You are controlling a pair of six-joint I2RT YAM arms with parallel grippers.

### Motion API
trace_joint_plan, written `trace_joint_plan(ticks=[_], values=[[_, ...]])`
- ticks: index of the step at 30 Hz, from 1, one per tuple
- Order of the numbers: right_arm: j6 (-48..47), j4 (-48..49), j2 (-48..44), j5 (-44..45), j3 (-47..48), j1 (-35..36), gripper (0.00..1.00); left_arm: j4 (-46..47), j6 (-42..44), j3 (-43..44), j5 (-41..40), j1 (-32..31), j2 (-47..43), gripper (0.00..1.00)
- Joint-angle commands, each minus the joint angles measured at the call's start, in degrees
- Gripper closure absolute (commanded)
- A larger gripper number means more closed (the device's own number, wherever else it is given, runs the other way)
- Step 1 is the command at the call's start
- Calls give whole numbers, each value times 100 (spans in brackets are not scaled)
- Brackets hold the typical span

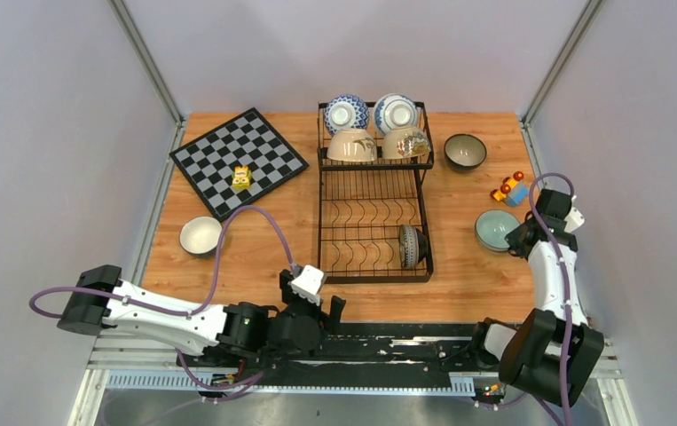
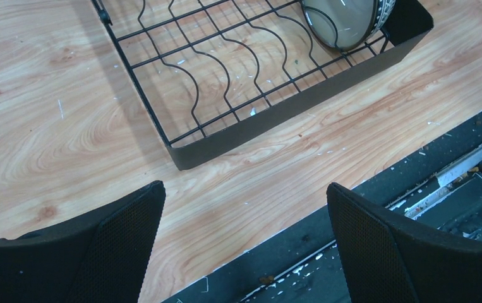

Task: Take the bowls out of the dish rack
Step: Place the bowl with the bowl.

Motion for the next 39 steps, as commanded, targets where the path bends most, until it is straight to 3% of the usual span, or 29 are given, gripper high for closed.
trace_joint_plan(ticks=[1, 19, 29, 39], values=[[90, 335, 66, -78, -136, -114, 100, -1, -282, -67, -106, 17, 7, 0], [-173, 773, 566, -95, -154, -145, 100, -120, -363, -112, -219, 23, -3, 0], [-212, 388, 437, -135, 114, -140, 66, -23, -267, -110, -216, 17, 12, 0], [-320, -171, 292, 10, 637, -144, 52, 243, -168, -265, -193, 17, -109, 0]])
